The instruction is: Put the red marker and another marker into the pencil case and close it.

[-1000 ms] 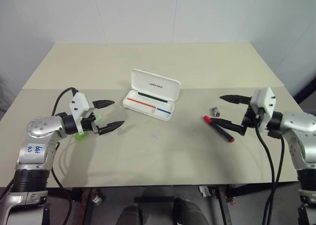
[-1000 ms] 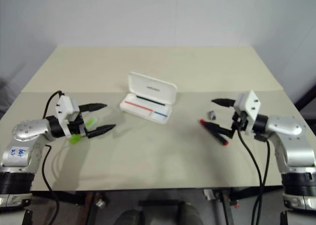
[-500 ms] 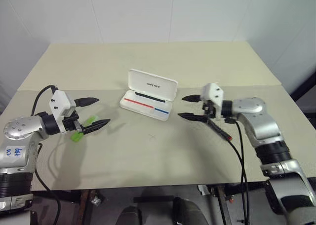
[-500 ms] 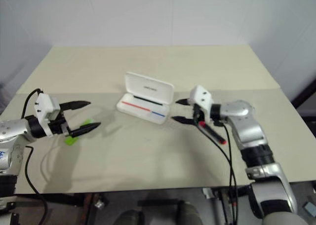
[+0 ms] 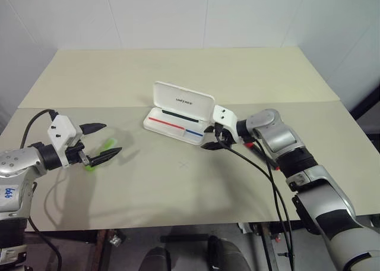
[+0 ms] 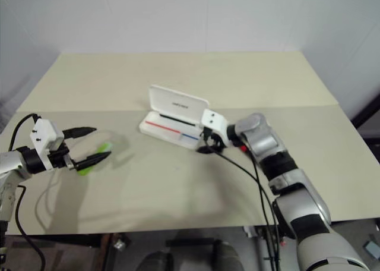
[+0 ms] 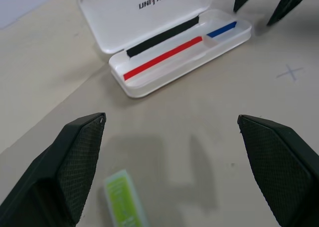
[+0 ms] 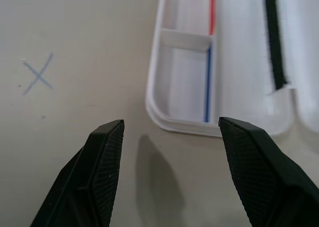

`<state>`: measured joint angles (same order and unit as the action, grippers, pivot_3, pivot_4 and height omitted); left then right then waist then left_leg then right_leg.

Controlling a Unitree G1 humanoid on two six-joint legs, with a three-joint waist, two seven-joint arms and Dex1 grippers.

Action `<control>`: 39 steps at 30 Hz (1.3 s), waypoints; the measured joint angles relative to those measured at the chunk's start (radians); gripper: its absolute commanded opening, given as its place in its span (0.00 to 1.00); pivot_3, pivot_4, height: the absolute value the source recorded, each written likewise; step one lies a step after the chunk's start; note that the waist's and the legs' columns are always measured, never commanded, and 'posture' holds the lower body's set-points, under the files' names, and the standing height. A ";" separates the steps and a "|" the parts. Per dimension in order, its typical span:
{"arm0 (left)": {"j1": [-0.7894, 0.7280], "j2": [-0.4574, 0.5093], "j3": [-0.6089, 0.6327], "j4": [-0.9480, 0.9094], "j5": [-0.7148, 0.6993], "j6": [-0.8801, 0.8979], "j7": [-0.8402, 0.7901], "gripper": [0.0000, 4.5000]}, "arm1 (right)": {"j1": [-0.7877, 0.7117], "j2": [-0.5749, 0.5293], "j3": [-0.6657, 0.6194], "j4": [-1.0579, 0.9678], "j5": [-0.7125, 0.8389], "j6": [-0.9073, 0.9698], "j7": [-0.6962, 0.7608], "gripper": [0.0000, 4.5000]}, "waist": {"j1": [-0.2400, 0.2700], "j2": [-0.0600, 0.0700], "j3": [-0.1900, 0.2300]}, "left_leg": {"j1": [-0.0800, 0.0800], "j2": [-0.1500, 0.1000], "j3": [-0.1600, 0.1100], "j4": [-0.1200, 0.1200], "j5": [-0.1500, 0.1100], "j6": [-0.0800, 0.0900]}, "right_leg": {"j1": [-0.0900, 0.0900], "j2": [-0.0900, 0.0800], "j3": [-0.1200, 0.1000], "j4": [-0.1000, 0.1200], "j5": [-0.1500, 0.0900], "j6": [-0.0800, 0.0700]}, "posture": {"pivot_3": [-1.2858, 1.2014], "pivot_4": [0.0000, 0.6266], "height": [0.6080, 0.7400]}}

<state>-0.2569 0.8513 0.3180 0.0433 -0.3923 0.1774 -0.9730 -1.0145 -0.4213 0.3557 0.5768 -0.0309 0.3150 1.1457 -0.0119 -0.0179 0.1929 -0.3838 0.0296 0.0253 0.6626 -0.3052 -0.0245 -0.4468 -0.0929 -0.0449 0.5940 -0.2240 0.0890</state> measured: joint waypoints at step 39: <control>0.017 -0.051 0.017 -0.067 -0.017 0.009 0.066 1.00 | -0.161 0.175 0.055 0.299 -0.156 -0.142 -0.003 0.00 | -0.018 -0.002 -0.001 | 0.001 0.000 0.000 0.002 0.000 -0.001 | 0.001 -0.001 0.000 0.002 0.000 0.000 | 0.52 0.24 1.00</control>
<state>-0.2402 0.8005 0.3355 -0.0234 -0.4092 0.1867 -0.9068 -1.1757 -0.2459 0.4110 0.8761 -0.1871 0.1728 1.1429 -0.0300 -0.0195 0.1920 -0.3831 0.0295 0.0251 0.6647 -0.3052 -0.0252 -0.4461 -0.0936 -0.0448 0.5963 -0.2235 0.0894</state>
